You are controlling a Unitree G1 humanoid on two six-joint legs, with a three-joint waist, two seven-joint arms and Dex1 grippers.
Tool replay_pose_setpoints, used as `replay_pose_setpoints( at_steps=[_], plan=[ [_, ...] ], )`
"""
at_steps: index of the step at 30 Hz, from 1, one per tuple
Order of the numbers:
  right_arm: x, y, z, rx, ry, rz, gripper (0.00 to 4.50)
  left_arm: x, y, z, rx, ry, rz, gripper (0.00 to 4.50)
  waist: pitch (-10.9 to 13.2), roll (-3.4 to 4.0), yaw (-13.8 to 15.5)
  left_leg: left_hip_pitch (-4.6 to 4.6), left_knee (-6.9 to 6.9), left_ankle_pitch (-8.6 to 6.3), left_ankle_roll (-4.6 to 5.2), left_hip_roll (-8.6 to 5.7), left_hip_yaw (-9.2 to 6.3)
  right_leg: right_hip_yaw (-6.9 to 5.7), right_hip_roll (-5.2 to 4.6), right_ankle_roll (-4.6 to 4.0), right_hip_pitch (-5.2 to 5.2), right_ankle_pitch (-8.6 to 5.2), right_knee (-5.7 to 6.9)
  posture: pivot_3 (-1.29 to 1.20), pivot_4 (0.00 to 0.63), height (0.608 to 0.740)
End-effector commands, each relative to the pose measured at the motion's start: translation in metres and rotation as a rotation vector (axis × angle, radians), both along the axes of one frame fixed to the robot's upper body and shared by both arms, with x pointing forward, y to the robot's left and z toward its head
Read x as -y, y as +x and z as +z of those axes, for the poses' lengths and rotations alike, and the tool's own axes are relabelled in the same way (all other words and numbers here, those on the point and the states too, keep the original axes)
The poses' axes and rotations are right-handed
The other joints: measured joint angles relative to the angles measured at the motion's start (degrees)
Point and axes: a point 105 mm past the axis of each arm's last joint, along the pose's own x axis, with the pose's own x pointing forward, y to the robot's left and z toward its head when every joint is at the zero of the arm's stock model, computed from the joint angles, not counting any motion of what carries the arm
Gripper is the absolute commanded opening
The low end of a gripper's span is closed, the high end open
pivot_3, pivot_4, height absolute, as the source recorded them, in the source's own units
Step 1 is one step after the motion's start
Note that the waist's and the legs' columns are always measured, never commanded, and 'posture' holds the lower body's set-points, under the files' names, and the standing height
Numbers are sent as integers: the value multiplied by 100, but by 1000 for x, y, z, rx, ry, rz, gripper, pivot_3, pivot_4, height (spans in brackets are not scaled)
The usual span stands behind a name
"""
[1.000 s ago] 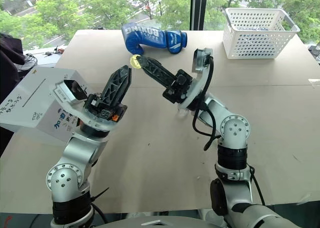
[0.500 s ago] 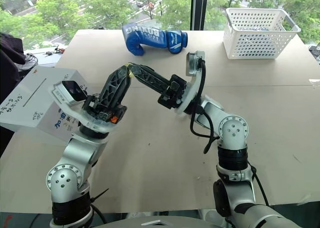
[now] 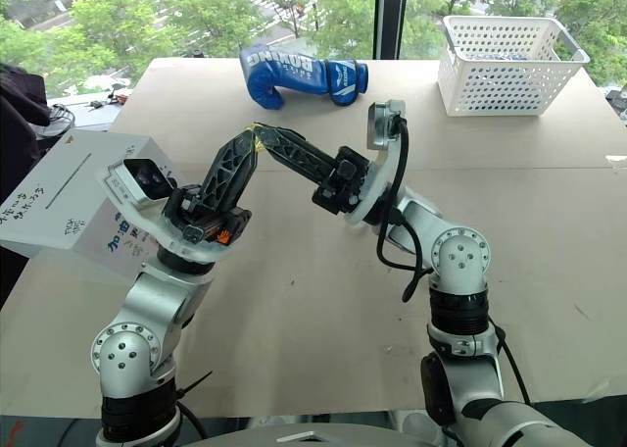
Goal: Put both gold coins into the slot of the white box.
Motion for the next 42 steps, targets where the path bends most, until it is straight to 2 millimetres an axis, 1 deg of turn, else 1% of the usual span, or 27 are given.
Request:
replay_pose_setpoints(
  at_steps=[1, 2, 5, 6, 7, 10, 12, 14, 17, 18, 20, 21, 23, 27, 29, 31, 33, 35, 38, 40, 42],
  plan=[
    [-3, -12, 15, 63, 38, 45, 1361, 9, -4, 1, 5, 28, -26, 0, 0, 0, 0, 0, 0, -1, 1, 0, 0, 0, 0, 0, 0, 0, 0, 0, 150, 704],
    [-3, -12, 15, 65, 39, 46, 1861, 9, -3, 1, 2, 29, -19, 0, 0, 0, 0, 0, 0, -1, 1, 0, 0, 0, 0, 0, 0, 0, 0, 0, 150, 704],
    [-1, -8, 17, 58, 52, 20, 3071, 7, 2, 1, -6, 36, 8, 0, 0, 0, 1, 0, 0, -1, 1, 0, 0, 0, 0, 0, 0, 0, 0, 0, 150, 704],
    [0, -5, 18, 49, 60, 4, 3626, 5, 4, 1, -10, 39, 24, 0, 0, 0, 1, 0, 0, -1, 2, 0, 0, -1, 0, 0, 0, 0, 0, 0, 150, 704],
    [2, -3, 18, 46, 64, -12, 4065, 1, 7, 2, -11, 45, 54, 0, 0, 0, 1, 0, 0, -1, 2, 0, 0, 0, 0, 0, 0, 0, 0, 0, 150, 704],
    [7, 9, 15, 44, 45, -90, 4065, -8, 14, 8, 4, 94, 148, 0, 0, 0, 9, -1, 0, -1, 1, 0, -1, -2, 0, 0, 0, 0, 0, 0, 150, 704],
    [11, 20, 10, 69, -11, -165, 4065, -14, 19, 19, 36, 150, 222, 0, 1, 0, 6, 0, 0, -1, 1, -1, 1, -1, 0, 0, 0, 0, 0, 0, 150, 704],
    [14, 30, 7, 152, -96, -248, 4065, -23, 28, 42, 80, 244, 341, 0, 2, -2, 26, -2, 0, -1, 1, -1, -3, -3, 1, 0, -1, 0, -1, 0, 150, 704],
    [18, 37, 23, 291, -138, -289, 4065, -32, 37, 77, 185, 496, 527, 0, 17, -12, 14, -5, 0, 0, 0, -3, -5, -4, 6, 0, -4, 0, -5, 0, 150, 704],
    [17, 37, 25, 362, -174, -299, 4065, -35, 38, 90, 220, 558, 581, 0, 18, -11, 5, -4, -1, 4, -5, -4, -2, -1, 6, 1, -6, 0, 0, 0, 150, 704],
    [16, 38, 24, 472, -241, -312, 4065, -40, 39, 109, 248, 618, 657, 0, 18, -11, -7, -5, -5, 12, -19, -3, 0, 0, 6, 2, -11, -1, -2, 0, 150, 704],
    [15, 38, 22, 551, -294, -311, 4065, -45, 37, 124, 268, 674, 715, 0, 18, -11, -9, -2, -13, 12, -20, -2, 4, 3, 6, 3, -10, -1, -11, 0, 150, 704],
    [12, 37, 20, 653, -360, -295, 4065, -53, 32, 145, 285, 775, 820, 0, 35, -33, -10, -7, -17, 11, -19, 1, -1, -1, 6, 5, -17, -3, -11, 0, 150, 704],
    [8, 37, 22, 705, -365, -276, 4065, -62, 23, 158, 253, 906, 916, 0, 49, -38, -7, -12, -36, 11, -21, 5, 2, -1, 2, 5, -26, -3, -21, 0, 150, 704],
    [7, 37, 24, 729, -365, -271, 4065, -69, 18, 161, 225, 960, 944, 0, 54, -39, 0, -14, -37, 11, -22, 5, 0, -5, -3, 5, -25, -3, -25, 0, 150, 704],
    [6, 37, 25, 772, -374, -276, 4065, -88, 12, 158, 163, 1015, 980, 0, 61, -43, -11, -16, -35, 11, -24, 6, 0, -6, -5, 6, -25, -3, -27, 0, 150, 704],
    [5, 37, 25, 808, -381, -285, 4065, -113, 7, 144, 80, 1104, 1013, 0, 63, -40, -33, -13, -33, 11, -25, 6, 8, -3, -6, 6, -26, -3, -26, 0, 150, 704],
    [5, 37, 25, 824, -384, -284, 4065, -139, 1, 126, -19, 1208, 1049, 0, 66, -34, -40, -6, -34, 12, -26, 7, 13, -3, -4, 6, -26, -3, -21, 0, 150, 704],
    [4, 35, 23, 829, -379, -266, 4065, -172, -9, 106, -131, 1257, 1091, 0, 67, -35, -23, -7, -34, 19, -40, 9, 6, -12, 0, 5, -26, -4, -15, 0, 150, 704],
    [4, 35, 21, 830, -376, -257, 4065, -194, -14, 91, -191, 1258, 1117, 0, 69, -32, -10, -7, -34, 21, -44, 7, 6, -14, -2, 5, -24, -4, -17, 0, 150, 704],
    [5, 34, 21, 829, -376, -254, 4065, -208, -18, 78, -216, 1271, 1130, 0, 70, -30, -15, -3, -34, 21, -46, 5, 12, -13, -4, 4, -22, -4, -18, 0, 150, 704]
  ],
)
